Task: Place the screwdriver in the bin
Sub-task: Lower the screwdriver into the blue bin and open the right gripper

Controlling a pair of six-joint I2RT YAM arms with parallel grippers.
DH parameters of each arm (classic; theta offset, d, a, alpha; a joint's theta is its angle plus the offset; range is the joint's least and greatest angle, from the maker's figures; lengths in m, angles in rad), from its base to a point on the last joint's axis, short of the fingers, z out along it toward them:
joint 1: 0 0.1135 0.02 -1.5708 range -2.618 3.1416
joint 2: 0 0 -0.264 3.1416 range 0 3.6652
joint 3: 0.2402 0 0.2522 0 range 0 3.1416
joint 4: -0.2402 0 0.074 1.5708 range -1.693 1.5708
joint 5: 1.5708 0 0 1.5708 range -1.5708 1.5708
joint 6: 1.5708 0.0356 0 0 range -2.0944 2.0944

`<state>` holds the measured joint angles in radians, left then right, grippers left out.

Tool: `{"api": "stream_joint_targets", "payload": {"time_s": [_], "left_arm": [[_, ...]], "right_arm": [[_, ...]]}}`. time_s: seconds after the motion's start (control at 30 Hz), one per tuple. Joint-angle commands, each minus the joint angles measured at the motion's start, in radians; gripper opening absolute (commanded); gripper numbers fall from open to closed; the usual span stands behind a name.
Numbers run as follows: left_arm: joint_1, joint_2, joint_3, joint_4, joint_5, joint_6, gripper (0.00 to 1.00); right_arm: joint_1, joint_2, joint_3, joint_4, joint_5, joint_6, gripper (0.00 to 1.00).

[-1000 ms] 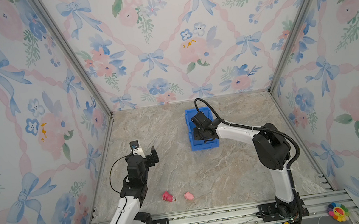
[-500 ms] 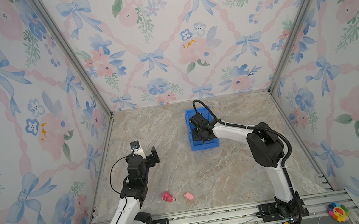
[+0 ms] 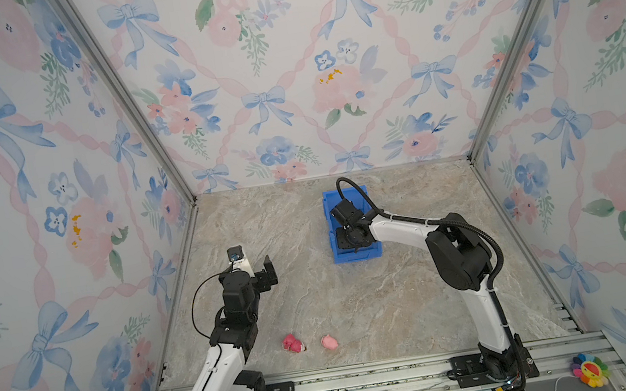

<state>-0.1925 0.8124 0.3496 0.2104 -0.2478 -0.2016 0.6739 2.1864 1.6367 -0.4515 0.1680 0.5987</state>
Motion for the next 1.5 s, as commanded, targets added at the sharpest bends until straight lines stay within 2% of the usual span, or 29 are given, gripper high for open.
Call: {"api": "stream_joint_targets", "payload": {"time_s": [0.0,0.5,0.93,1.1,1.47], "left_arm": [[-0.006,-0.008,-0.007,-0.006,-0.011,0.018,0.98],[-0.008,-0.008,-0.009,-0.003,-0.011,0.015,0.98],[-0.008,0.010,-0.006,0.001,-0.008,0.014,0.98],[-0.008,0.005,-0.007,0.003,-0.009,0.014,0.98],[-0.008,-0.004,-0.005,0.006,-0.016,0.014,0.98]], "right_arm": [[-0.008,0.030,0.029,-0.024,-0.002,-0.010,0.11],[-0.007,0.036,0.005,-0.016,0.000,0.004,0.15],[0.004,0.035,0.008,-0.012,0.027,0.000,0.33],[0.006,-0.006,-0.044,0.066,0.023,-0.005,0.42],[0.022,-0.085,-0.083,0.099,0.056,-0.061,0.47]]}}
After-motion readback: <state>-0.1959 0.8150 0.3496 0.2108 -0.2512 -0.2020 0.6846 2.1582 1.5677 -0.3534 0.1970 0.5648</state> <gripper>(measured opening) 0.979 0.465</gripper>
